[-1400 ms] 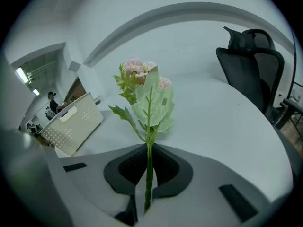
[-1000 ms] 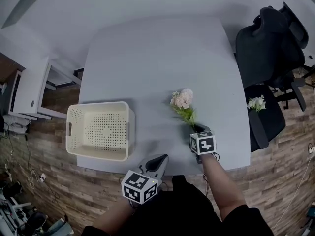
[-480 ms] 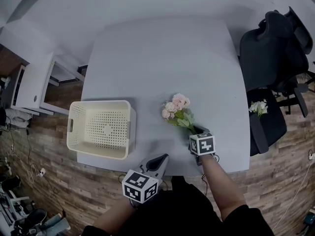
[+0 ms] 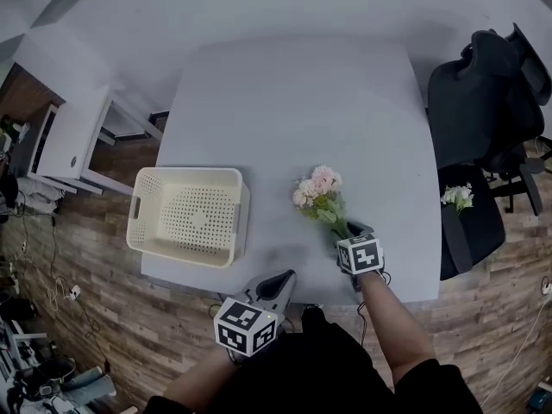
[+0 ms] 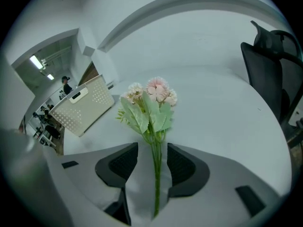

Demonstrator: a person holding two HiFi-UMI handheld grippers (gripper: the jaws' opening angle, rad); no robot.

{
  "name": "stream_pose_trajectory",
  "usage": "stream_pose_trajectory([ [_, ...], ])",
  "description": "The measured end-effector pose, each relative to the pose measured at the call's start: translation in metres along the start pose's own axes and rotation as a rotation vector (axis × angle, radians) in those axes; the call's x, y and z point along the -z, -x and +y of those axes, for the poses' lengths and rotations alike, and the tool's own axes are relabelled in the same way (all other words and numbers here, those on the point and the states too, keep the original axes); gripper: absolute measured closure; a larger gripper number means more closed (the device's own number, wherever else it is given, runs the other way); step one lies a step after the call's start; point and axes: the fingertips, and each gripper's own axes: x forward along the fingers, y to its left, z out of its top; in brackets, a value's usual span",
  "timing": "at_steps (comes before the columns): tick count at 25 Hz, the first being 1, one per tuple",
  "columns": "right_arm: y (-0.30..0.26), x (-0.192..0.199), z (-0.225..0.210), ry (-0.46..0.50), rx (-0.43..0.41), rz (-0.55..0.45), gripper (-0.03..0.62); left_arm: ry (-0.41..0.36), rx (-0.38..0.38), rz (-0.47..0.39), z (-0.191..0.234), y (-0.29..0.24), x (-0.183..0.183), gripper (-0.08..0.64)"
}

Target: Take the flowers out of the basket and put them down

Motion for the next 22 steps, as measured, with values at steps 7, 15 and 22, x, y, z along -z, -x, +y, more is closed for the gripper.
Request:
stream_pose_trajectory([
  [7,0.044,-0.030,0.021,-0.024,0.035,-0.142,0.407,-0.012,-0.014,-0.043,0.008,0.030,-0.003,0.554],
  [15,0.127,-0.070,0.097,-0.166,-0.133,-0.449,0.568,-0.050,0.024,-0.078,0.020,0.077,-0.004,0.554],
  [22,0.169,-0.070,0.188,-0.180,-0.199,-0.542,0.569,-0.088,0.087,-0.094,0.035,0.122,-0.001,0.554],
])
